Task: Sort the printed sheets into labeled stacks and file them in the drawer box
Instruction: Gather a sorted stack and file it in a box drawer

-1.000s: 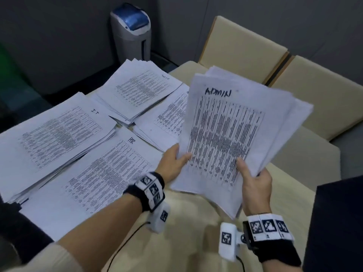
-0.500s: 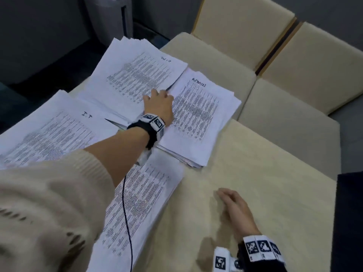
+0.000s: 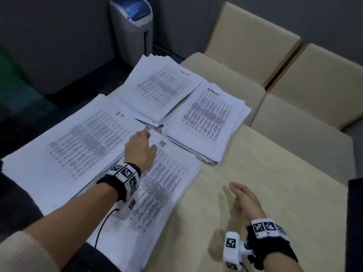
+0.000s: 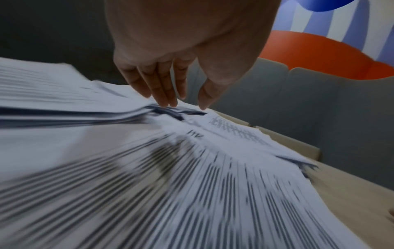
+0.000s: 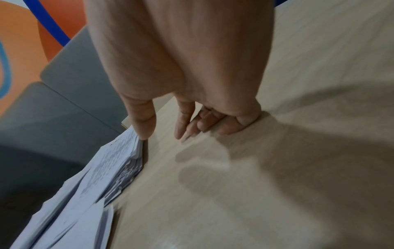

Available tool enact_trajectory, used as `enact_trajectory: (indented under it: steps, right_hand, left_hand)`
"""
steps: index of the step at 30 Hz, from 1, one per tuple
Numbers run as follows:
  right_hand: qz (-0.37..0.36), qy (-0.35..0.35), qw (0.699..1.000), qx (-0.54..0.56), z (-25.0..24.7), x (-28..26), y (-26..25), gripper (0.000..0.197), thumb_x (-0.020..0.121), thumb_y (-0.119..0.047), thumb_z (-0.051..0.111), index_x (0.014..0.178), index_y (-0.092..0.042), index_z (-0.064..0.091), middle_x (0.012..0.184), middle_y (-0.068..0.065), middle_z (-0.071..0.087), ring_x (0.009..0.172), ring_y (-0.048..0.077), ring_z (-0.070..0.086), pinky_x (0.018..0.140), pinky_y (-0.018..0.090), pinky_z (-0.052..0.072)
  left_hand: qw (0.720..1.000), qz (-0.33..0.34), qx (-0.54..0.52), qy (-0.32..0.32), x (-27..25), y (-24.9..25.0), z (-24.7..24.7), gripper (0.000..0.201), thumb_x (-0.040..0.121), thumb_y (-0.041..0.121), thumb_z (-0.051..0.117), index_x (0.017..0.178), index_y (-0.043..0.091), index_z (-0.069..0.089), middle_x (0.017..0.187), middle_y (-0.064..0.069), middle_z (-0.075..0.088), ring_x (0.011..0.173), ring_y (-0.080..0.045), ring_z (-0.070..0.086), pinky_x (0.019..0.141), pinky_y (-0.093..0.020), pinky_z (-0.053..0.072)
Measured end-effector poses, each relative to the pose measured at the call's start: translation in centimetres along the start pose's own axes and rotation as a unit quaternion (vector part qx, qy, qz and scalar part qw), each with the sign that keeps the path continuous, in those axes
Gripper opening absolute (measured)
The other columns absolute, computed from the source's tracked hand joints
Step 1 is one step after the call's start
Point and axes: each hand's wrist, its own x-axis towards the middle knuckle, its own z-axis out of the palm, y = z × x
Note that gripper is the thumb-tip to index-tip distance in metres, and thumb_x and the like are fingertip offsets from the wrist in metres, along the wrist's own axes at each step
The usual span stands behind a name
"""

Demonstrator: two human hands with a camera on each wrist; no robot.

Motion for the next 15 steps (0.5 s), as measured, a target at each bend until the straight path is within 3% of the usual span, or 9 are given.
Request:
enact_trajectory:
  steps: [3,5,8,10,13,15]
  right_hand:
    - [-0.018,0.027,0.999,0.017,1.4,-1.1,0.4,0.020,0.076,-0.029,0.078,0.093,-0.020,0.074,0.105,0.003,0.072,0.110,0.025,0.062,0.102,0.043,0.046]
    - [-0.001,0.012,0.999,0.034,3.1,-2.4,0.8,0.029,0.074,-0.031,0.075,0.099,-0.016,0.071,0.109,0.006,0.072,0.107,0.025,0.064,0.088,0.039,0.050]
    - [0.041,-0.021,0.996,0.076,6.6,-5.5,1.2,0.022,0.088,-0.019,0.069,0.109,-0.012,0.066,0.108,0.006,0.070,0.102,0.023,0.065,0.072,0.031,0.047]
    - [0.050,-0.028,0.994,0.097,9.1,-7.2,1.5,0.025,0.088,-0.017,0.069,0.111,-0.010,0.062,0.105,0.006,0.069,0.100,0.024,0.065,0.073,0.032,0.048]
    - [0.055,-0.038,0.991,0.112,12.6,-8.9,1.6,0.040,0.078,-0.022,0.078,0.111,-0.009,0.059,0.104,0.009,0.070,0.095,0.023,0.067,0.086,0.041,0.053]
    - [0.050,-0.010,0.994,0.098,14.1,-9.3,1.8,0.039,0.074,-0.022,0.080,0.104,-0.005,0.062,0.095,0.010,0.070,0.081,0.024,0.066,0.079,0.037,0.054]
  left_hand:
    - [0.998,-0.036,-0.005,-0.056,-3.1,-3.1,-0.9,0.053,0.096,0.029,0.057,0.142,0.007,0.044,0.139,-0.012,0.053,0.124,-0.030,0.052,0.105,-0.042,0.042]
    - [0.995,-0.045,0.013,-0.089,-4.1,-4.4,-1.3,0.057,0.095,0.032,0.058,0.142,0.006,0.040,0.141,-0.014,0.050,0.125,-0.030,0.051,0.104,-0.042,0.044]
    - [0.991,-0.028,0.041,-0.124,-5.3,-4.9,-2.2,0.070,0.095,0.035,0.058,0.149,0.004,0.027,0.149,-0.015,0.040,0.135,-0.029,0.043,0.110,-0.041,0.038]
    - [0.986,-0.022,0.062,-0.151,-5.7,-4.7,-2.9,0.075,0.095,0.040,0.057,0.152,0.005,0.022,0.152,-0.014,0.038,0.138,-0.029,0.041,0.112,-0.042,0.037]
    - [0.976,0.005,0.118,-0.182,-6.3,-4.3,-3.6,0.077,0.096,0.046,0.052,0.154,0.006,0.018,0.154,-0.013,0.036,0.140,-0.028,0.039,0.113,-0.040,0.036]
    - [0.972,0.026,0.119,-0.199,-6.7,-4.1,-3.9,0.076,0.098,0.046,0.049,0.154,0.007,0.016,0.157,-0.011,0.033,0.141,-0.027,0.038,0.113,-0.037,0.034]
